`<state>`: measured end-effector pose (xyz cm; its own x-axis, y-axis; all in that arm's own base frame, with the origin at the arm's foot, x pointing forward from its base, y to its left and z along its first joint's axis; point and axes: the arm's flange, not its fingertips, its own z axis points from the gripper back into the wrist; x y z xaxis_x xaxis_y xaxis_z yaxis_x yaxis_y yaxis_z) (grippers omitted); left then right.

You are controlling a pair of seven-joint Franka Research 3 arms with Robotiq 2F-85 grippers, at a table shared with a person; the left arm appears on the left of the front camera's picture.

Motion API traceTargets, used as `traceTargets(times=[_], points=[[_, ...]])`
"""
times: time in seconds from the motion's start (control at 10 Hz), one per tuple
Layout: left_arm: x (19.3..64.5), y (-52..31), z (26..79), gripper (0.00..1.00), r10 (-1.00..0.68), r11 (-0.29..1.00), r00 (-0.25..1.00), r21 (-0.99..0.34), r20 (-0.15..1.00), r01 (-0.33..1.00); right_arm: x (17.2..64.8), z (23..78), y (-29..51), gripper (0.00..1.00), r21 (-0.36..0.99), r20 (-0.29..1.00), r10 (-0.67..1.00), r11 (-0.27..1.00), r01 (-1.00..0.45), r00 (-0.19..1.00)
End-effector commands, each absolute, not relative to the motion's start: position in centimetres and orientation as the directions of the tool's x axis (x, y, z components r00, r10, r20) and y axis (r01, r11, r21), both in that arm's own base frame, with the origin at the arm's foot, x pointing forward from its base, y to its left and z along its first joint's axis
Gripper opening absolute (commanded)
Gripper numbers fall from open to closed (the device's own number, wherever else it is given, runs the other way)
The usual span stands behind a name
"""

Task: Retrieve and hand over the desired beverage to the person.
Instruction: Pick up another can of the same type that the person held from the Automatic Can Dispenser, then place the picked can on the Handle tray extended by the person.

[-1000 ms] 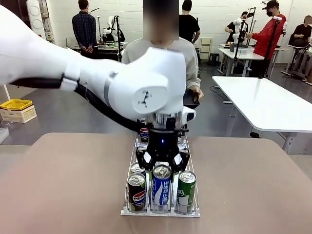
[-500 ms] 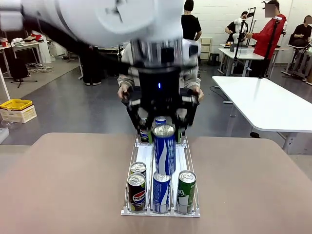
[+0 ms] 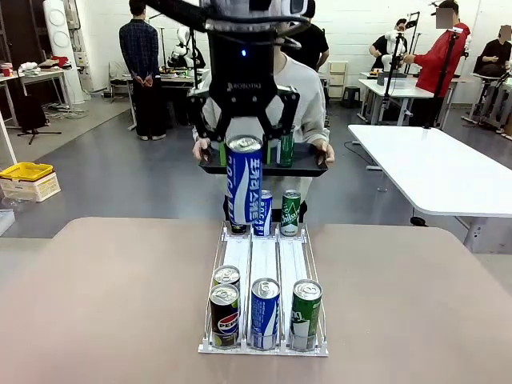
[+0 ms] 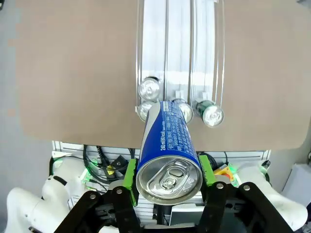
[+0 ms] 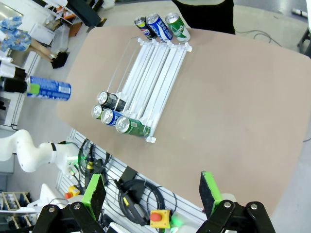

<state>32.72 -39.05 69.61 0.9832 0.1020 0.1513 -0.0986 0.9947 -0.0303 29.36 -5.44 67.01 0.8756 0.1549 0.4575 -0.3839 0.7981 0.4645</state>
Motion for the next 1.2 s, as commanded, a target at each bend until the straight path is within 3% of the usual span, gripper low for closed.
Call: traceTargets(times=[0.0, 1.1], points=[[34.6, -38.8, 72.3, 0.45, 0.072, 0.997, 0.982, -0.032, 0.173, -0.067, 29.4, 67.0, -5.3, 1.00, 0.477, 0.459, 0.153, 0.788, -0.388, 0.875], [35.2, -38.1, 71.3, 0.45, 0.097, 0.995, 0.984, -0.037, 0.152, -0.092, 29.4, 67.0, -5.3, 1.00, 0.477, 0.459, 0.153, 0.788, -0.388, 0.875]])
